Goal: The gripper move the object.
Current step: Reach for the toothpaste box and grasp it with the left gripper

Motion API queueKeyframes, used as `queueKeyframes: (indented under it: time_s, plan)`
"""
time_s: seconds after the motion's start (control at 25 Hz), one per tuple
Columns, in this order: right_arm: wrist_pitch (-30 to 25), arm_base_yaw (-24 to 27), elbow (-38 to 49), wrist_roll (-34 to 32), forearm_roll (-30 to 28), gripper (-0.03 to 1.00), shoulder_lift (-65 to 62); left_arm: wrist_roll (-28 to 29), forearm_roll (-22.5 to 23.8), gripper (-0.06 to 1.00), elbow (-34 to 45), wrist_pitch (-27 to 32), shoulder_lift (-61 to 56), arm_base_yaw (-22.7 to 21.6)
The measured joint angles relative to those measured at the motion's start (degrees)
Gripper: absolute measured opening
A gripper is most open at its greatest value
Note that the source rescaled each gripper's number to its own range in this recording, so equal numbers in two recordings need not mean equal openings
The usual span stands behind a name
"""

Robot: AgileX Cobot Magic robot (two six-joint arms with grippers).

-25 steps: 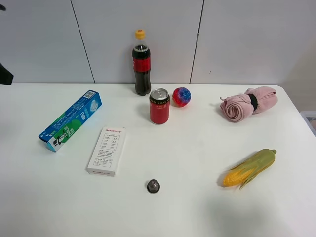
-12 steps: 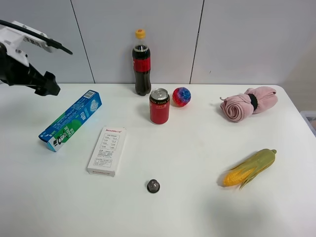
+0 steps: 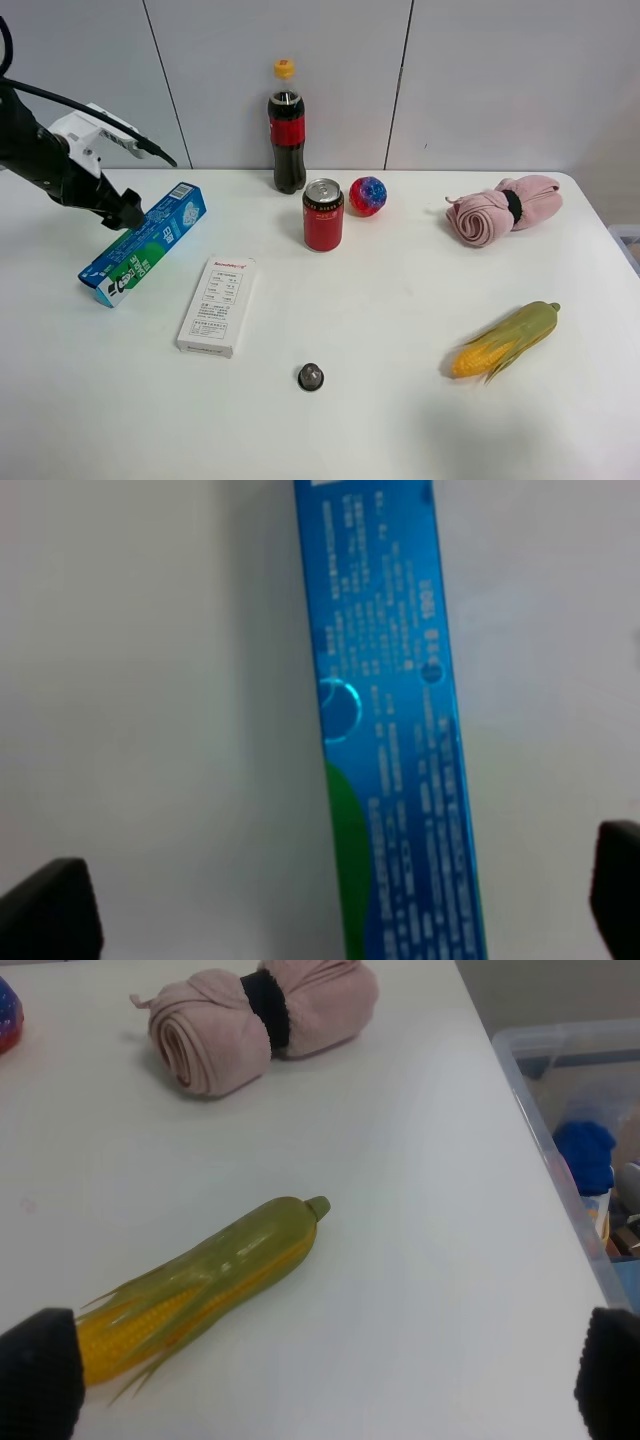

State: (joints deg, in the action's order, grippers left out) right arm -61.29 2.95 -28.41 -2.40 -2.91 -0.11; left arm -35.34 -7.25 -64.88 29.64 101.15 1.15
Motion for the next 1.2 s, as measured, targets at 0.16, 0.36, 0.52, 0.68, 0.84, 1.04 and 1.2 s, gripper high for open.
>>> queueKeyframes:
  time_s: [0.16, 0.36, 0.52, 0.68, 0.84, 1.04, 1.2]
  plan:
    - [0.00, 0.00, 0.00, 0.00, 0.00, 1.00, 0.00, -0.20, -0.93, 1.00, -0.98, -1.09, 2.81, 1.24]
    - [0.00, 0.00, 0.00, 0.00, 0.00, 1.00, 0.00, -0.20, -1.76, 1.00, -3.74, -1.37, 7.00, 2.74]
    - [0.00, 0.00, 0.00, 0.00, 0.00, 1.00, 0.00, -0.20, -1.83, 1.00, -4.25, -1.49, 10.14, 2.74]
    - [0.00, 0.00, 0.00, 0.00, 0.00, 1.00, 0.00, -0.47, -3.11, 1.00, -4.25, -1.54, 12.27, 2.74]
    - [0.00, 0.00, 0.00, 0.00, 0.00, 1.00, 0.00, -2.02, -4.47, 1.00, -4.45, -1.54, 13.75, 2.74]
    - [0.00, 0.00, 0.00, 0.00, 0.00, 1.00, 0.00, -3.83, -4.66, 1.00, -4.62, -2.28, 14.86, 2.74]
    - [0.00, 0.00, 0.00, 0.00, 0.00, 1.00, 0.00, -3.87, -4.71, 1.00, -4.64, -3.61, 16.13, 2.74]
